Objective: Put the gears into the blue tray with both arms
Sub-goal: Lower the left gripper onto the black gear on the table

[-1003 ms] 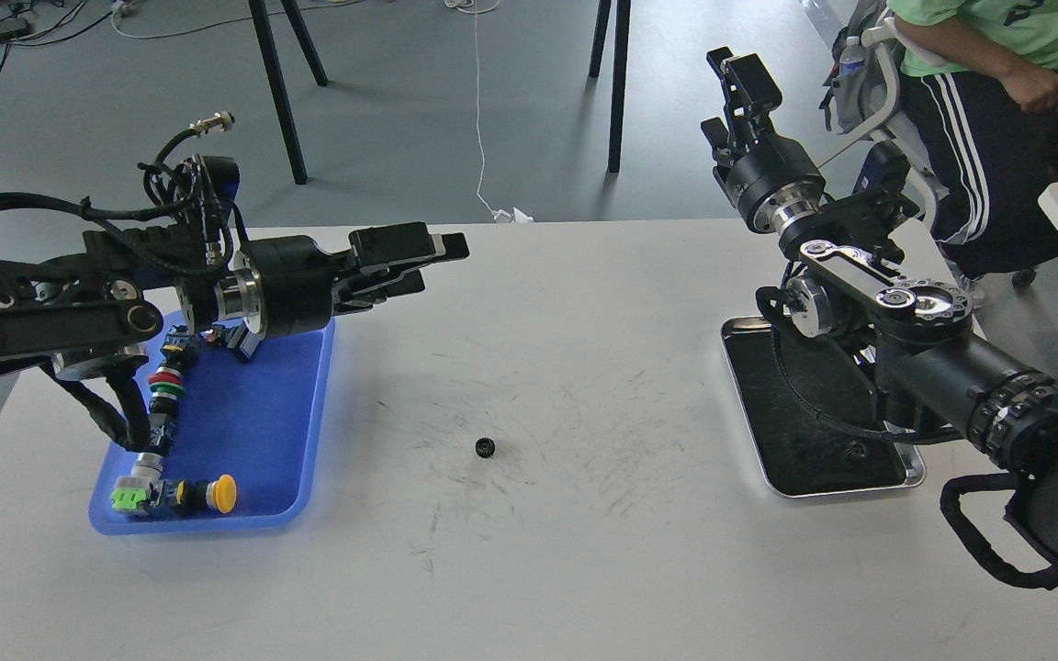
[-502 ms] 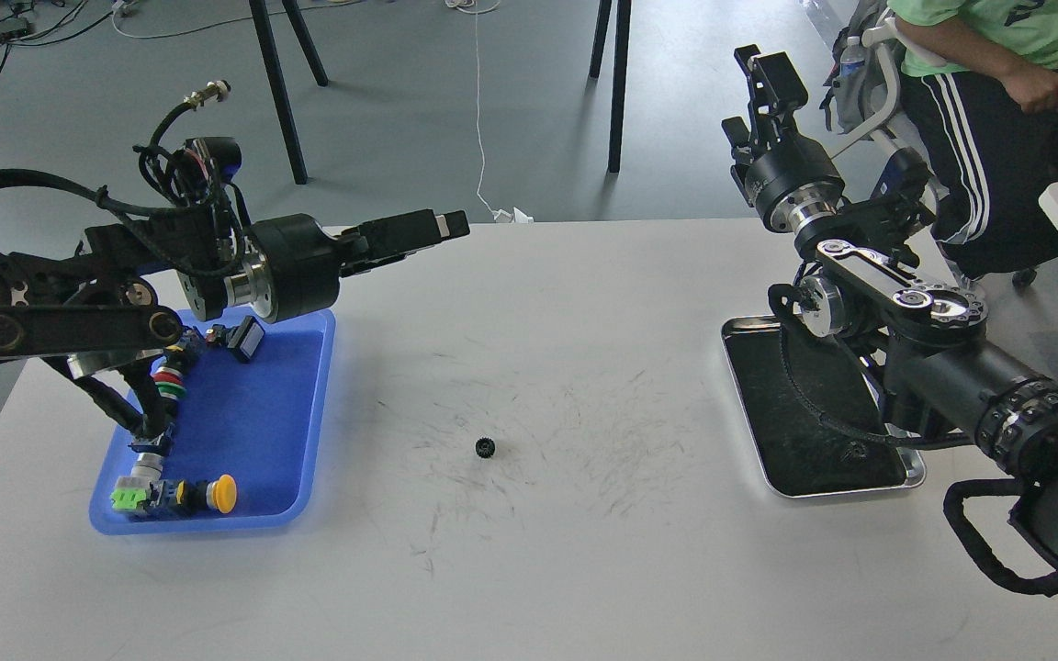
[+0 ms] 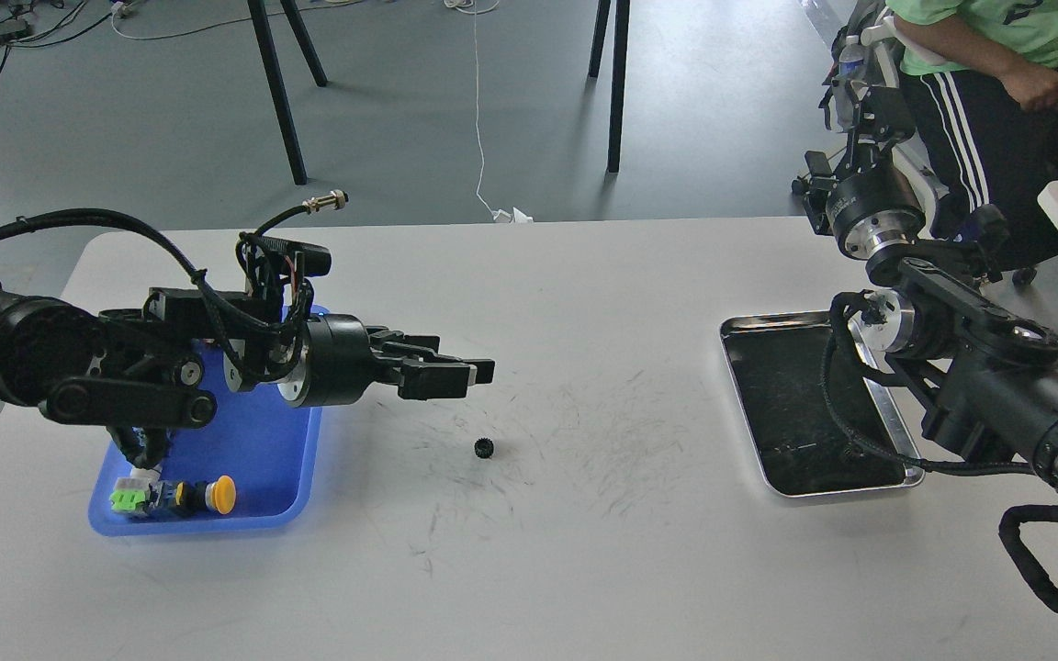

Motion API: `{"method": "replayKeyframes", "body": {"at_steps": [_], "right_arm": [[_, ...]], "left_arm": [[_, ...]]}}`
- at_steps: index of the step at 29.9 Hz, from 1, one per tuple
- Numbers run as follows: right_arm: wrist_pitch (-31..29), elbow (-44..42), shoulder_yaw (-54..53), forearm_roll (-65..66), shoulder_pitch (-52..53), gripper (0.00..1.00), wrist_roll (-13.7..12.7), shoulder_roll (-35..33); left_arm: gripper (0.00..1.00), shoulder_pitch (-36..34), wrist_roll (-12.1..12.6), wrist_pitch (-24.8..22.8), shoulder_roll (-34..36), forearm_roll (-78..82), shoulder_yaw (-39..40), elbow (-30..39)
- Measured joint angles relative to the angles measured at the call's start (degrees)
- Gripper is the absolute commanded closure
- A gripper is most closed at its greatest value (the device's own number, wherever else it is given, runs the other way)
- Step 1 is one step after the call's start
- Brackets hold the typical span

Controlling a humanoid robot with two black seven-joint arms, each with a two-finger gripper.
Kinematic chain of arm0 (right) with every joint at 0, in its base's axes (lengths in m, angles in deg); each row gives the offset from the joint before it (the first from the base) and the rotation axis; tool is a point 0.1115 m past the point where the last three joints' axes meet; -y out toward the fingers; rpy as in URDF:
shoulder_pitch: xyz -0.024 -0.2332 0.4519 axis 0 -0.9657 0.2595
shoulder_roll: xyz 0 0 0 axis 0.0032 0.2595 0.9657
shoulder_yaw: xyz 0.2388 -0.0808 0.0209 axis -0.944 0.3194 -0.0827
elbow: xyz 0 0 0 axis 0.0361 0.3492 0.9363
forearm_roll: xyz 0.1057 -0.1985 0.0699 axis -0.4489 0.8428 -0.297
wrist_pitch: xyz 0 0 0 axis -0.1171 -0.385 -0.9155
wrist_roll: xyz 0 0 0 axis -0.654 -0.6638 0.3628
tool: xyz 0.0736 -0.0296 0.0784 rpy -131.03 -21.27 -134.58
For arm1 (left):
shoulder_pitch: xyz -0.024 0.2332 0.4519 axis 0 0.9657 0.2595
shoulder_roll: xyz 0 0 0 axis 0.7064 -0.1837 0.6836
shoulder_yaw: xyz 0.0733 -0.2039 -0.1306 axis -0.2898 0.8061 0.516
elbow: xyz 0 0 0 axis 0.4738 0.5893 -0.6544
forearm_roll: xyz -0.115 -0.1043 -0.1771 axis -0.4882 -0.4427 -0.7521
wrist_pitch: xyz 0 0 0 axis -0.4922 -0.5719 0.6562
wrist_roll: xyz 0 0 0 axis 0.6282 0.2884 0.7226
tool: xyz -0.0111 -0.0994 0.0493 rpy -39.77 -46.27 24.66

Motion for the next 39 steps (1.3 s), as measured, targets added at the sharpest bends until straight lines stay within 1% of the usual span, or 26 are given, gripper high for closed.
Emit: {"method": "replayKeyframes", "body": {"at_steps": [4,9,12,16,21,26,31,35,38,39], "right_arm": [[-0.1,0.1,0.1,-0.3,-0.6,0.04,0.0,-0.6],[-0.1,0.1,0.4,-0.3,-1.0,0.04,0.0,-0.4],[0.0,0.1,0.4,-0.2,-1.3,0.04,0.0,-0.1],[0.2,0.0,0.3,-0.2,-1.8,0.03,0.0,-0.1],[-0.4,0.9,-0.3,-0.2,-3.1,0.03,0.0,-0.4],[-4.0,1.4,-1.9,-2.6,-3.9,0.03,0.0,-0.7],[-5.0,1.4,-2.3,-4.8,-4.0,0.03,-1.3,-0.7],[-5.5,1.7,-2.5,-5.2,-4.0,0.03,-1.8,-0.7],[-5.8,1.9,-2.6,-5.6,-4.0,0.03,-2.8,-1.4],[-5.9,1.9,-2.7,-5.7,-4.0,0.03,-3.2,-1.6]], "left_arm": [[0.02,-0.1,0.0,1.9,-3.1,1.5,-2.5,-0.5],[0.02,-1.8,0.0,7.7,-8.4,4.8,-7.5,-0.4],[0.02,-2.4,0.0,9.5,-11.8,5.3,-9.7,-1.3],[0.02,-2.4,0.0,9.9,-15.1,5.4,-11.2,-4.5],[0.02,-1.3,0.0,9.9,-17.5,5.4,-11.7,-7.5],[0.02,0.9,0.0,10.0,-18.3,5.5,-11.7,-9.6],[0.04,3.9,0.0,10.0,-18.6,5.6,-11.8,-12.2],[0.07,5.4,0.0,10.0,-18.9,5.7,-11.8,-12.9],[0.10,6.2,0.0,10.0,-18.9,5.9,-11.8,-13.5],[0.15,6.4,0.0,10.0,-18.9,6.0,-11.8,-13.7]]}}
